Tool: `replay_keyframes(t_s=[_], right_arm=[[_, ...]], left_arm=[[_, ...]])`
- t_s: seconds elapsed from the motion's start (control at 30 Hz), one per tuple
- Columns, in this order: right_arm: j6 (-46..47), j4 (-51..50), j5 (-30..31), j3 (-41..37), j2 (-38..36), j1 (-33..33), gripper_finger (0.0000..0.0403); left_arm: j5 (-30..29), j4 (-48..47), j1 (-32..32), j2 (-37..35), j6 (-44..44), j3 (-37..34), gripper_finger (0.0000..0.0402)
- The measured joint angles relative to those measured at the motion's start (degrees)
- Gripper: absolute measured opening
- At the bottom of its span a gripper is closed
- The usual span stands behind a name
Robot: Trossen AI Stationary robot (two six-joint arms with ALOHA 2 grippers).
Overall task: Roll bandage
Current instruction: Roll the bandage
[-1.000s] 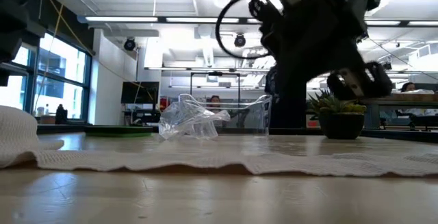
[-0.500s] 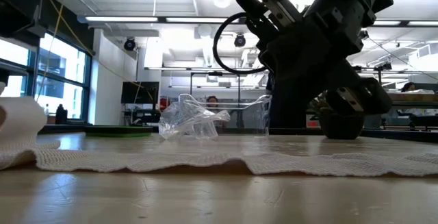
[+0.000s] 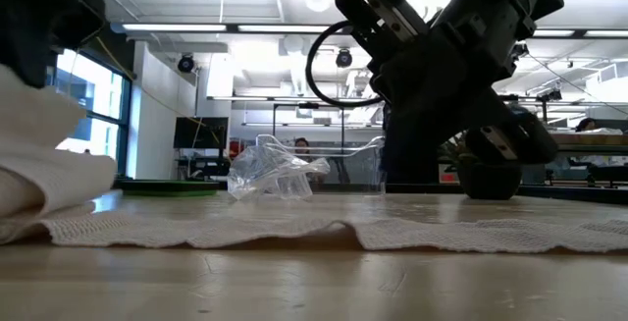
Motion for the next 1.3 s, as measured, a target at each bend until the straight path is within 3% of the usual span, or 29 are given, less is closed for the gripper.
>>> replay_keyframes(t_s=[0.4, 0.7, 1.07, 1.2, 1.3], right_arm=[[0.02, 0.02, 0.72, 0.0, 0.0, -0.76, 0.0], [-0.39, -0.02, 0.69, 0.02, 0.0, -0.76, 0.0], [-0.41, -0.01, 1.22, 0.02, 0.0, -0.76, 0.0], [-0.41, 0.0, 1.22, 0.02, 0.0, -0.74, 0.0], [-0.41, 0.0, 1.23, 0.02, 0.0, -0.76, 0.0]], left_arm=[[3.14, 12.07, 3.96, 7.49, 6.81, 0.0, 0.0001], [1.11, 18.26, 4.76, 11.72, 7.73, 2.1, 0.0025], [3.82, 18.13, 5.93, 18.41, 7.69, 5.29, 0.0067], [5.16, 18.96, 6.58, 18.65, 8.01, 5.29, 0.0075], [2.57, 20.34, 6.58, 16.18, 10.22, 5.3, 0.0078]])
